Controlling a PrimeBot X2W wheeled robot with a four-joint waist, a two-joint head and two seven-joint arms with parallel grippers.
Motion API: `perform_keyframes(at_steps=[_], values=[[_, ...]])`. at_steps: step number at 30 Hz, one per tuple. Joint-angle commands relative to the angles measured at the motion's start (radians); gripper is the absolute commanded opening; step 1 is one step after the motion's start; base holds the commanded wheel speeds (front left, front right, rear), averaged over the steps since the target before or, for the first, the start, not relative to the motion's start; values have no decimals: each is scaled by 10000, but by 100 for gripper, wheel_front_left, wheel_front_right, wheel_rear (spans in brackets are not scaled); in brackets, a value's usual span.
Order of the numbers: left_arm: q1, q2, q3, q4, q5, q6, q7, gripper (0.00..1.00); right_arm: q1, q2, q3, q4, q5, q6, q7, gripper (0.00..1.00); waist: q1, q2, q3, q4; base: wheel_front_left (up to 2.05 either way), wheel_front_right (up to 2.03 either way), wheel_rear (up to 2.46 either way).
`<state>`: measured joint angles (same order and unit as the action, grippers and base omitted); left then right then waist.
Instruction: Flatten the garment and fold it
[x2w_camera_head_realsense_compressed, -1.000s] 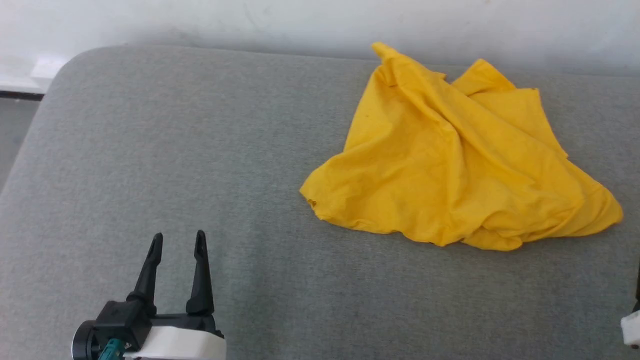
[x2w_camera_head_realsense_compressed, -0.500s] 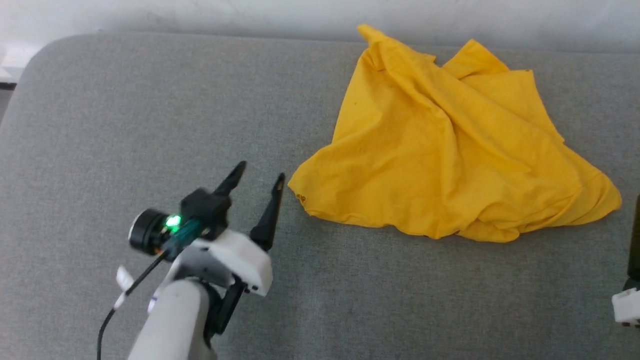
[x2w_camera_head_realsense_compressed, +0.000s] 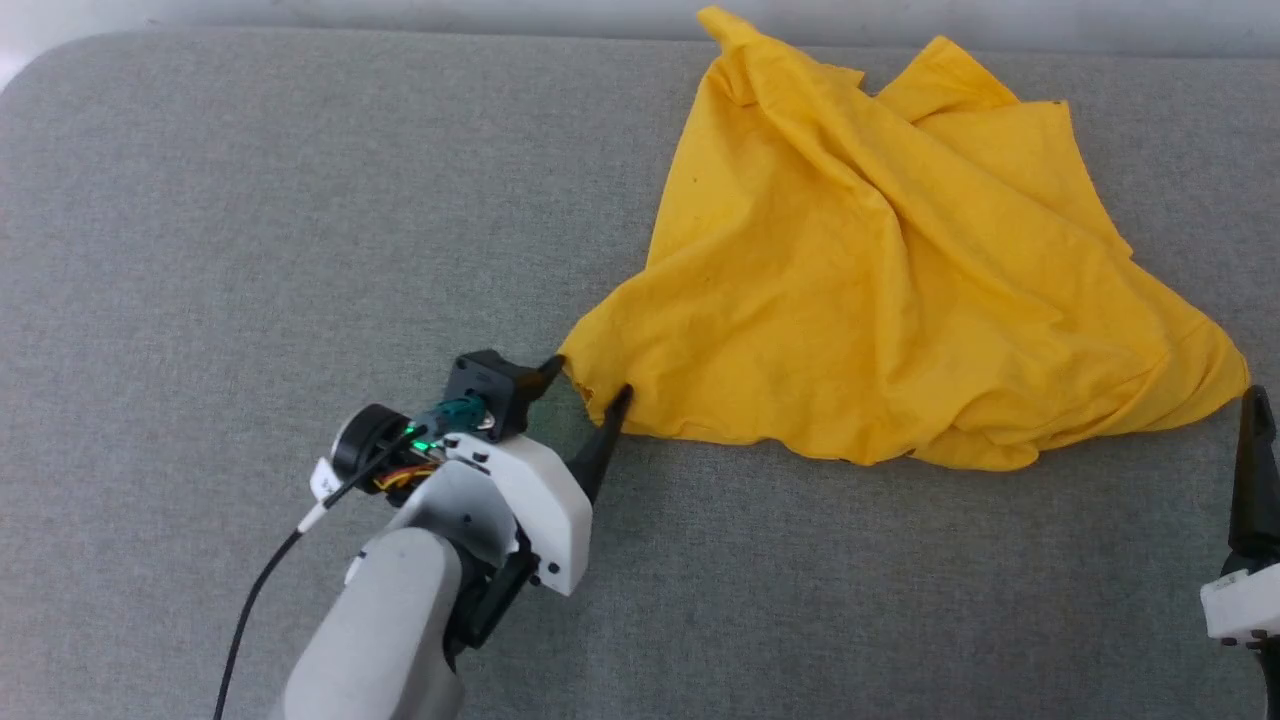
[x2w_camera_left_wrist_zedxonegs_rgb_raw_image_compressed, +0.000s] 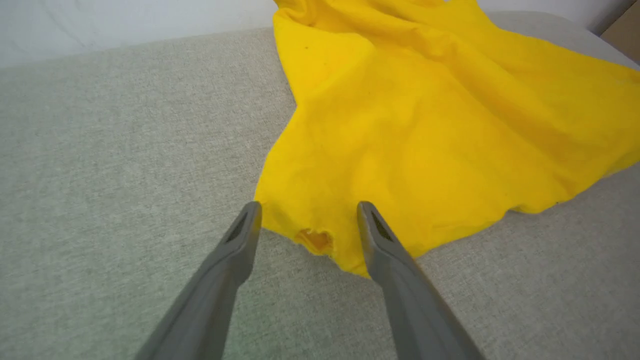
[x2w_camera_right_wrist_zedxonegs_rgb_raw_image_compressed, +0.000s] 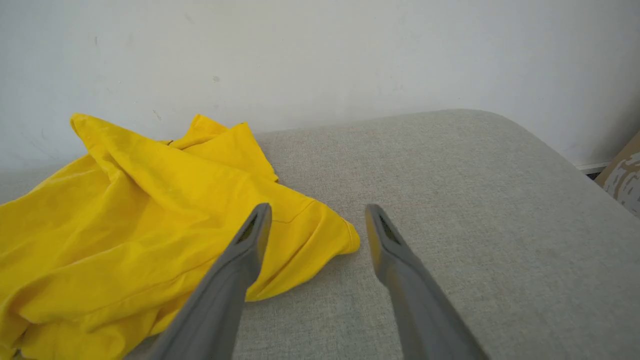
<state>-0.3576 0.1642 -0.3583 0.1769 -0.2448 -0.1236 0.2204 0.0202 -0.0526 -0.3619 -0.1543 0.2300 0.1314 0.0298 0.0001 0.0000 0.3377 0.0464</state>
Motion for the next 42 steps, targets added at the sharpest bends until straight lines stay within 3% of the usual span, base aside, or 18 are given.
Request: perform_keyframes(at_steps=[1, 7, 8, 9, 12, 17, 23, 28, 31, 34, 37, 42], values=[[-164, -23, -133, 148, -107, -65, 94, 100, -139, 24, 23, 33, 61, -7, -71, 100, -1, 0, 32, -14, 0, 0, 0], [-589, -86, -665, 1200, -129, -68, 613, 100, -261, 24, 160, 245, 110, -7, -96, 100, -1, 0, 137, 16, 0, 0, 0], [-684, -95, -735, 1374, -70, -68, 642, 26, -287, 24, 177, 294, 108, -7, -113, 100, -1, 0, 139, 26, 0, 0, 0], [-761, -130, -782, 1532, -69, -68, 653, 0, -309, 24, 187, 342, 105, -7, -131, 100, -1, 0, 131, 37, 0, 0, 0], [-919, -339, -690, 1791, -277, 27, 590, 0, -329, 24, 156, 467, 94, -7, -173, 100, -1, 0, 54, 138, 0, 0, 0], [-665, -311, 45, 1532, -653, 663, 35, 0, -275, 24, 206, 630, 86, -7, -176, 100, -1, 0, -308, 278, 0, 0, 0], [715, 826, 1558, -710, -961, 1605, -346, 0, -29, 24, 123, 740, 97, -7, -150, 100, -1, 0, -906, 430, 0, 0, 0], [1769, 1893, 2066, -3632, -479, 2118, 367, 0, 212, 24, 129, 759, 131, -7, -86, 100, -1, 0, -1212, 602, 0, 0, 0], [1860, 1933, 1401, -5019, -168, 1967, 931, 0, 219, 24, 316, 778, 232, -7, -54, 100, -1, 0, -1247, 647, 0, 0, 0], [1576, 1437, -14, -5624, -2, 1468, 1335, 0, 165, 24, 439, 817, 303, -7, -63, 100, -1, 0, -1202, 661, 0, 0, 0], [1342, 898, -1112, -5336, -117, 986, 1534, 0, 123, 24, 504, 858, 343, -7, -86, 100, -1, 0, -1146, 643, 0, 0, 0], [971, -255, -3472, -3490, 6, 283, 1589, 0, 10, 24, 616, 1032, 406, -7, -129, 100, -1, 0, -945, 432, 0, 0, 0]])
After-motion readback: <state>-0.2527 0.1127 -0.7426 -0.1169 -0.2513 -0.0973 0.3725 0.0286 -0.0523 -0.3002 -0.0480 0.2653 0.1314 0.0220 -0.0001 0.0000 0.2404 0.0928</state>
